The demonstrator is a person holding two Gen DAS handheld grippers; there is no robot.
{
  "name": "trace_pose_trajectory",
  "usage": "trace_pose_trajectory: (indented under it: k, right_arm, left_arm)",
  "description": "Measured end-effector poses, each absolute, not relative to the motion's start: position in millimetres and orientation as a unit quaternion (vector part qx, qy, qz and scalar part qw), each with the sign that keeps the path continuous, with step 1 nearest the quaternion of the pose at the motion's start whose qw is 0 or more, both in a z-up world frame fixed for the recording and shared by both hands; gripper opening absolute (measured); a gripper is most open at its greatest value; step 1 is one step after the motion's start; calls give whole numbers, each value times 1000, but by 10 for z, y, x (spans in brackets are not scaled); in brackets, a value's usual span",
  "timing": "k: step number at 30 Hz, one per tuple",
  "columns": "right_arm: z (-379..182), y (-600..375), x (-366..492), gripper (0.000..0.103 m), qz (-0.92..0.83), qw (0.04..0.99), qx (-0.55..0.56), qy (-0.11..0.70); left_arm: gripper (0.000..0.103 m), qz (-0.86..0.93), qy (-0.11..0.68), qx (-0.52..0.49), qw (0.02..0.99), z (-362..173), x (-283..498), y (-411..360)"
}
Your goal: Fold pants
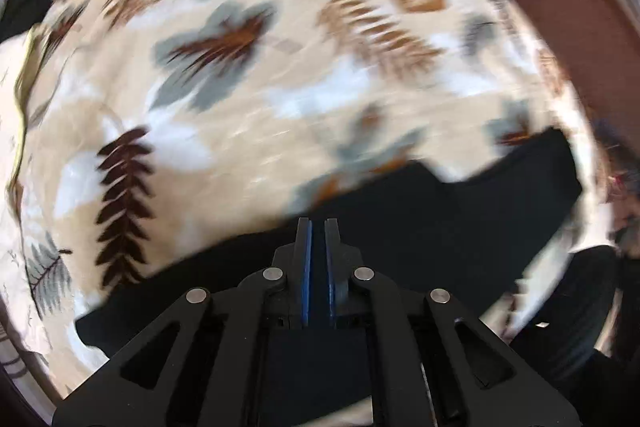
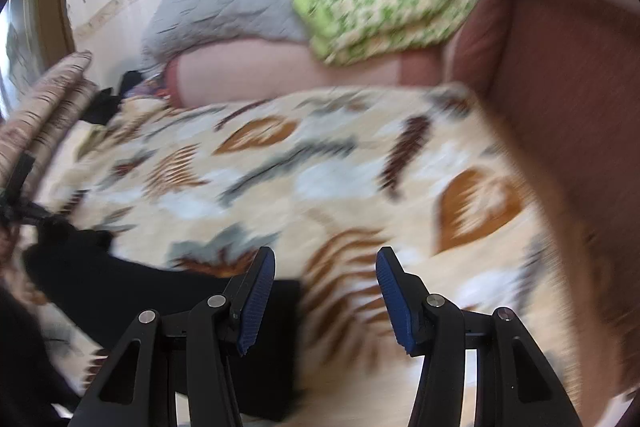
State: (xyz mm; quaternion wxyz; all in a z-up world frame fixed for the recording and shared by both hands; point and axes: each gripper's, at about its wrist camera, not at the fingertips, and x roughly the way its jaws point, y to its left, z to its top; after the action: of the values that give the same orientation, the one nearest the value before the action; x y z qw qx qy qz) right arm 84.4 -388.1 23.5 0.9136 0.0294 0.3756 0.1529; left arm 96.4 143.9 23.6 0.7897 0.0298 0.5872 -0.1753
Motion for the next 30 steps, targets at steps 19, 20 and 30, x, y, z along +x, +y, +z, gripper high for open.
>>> trace_pose_trajectory:
  k: [19, 20, 30]
  right_arm:
    - [-295, -3594, 1154, 5, 233, 881, 15, 411]
    - [-324, -3601, 1192, 5, 231, 878, 23, 419]
    - [-494, -3621, 1271, 5, 211, 865, 30, 454]
  left_arm:
    - [10, -89, 586, -109, 798, -450, 1241, 1038]
    - [10, -89, 586, -132, 794, -452, 1253, 1092]
    - [10, -208, 545, -174, 793, -145, 1023, 916]
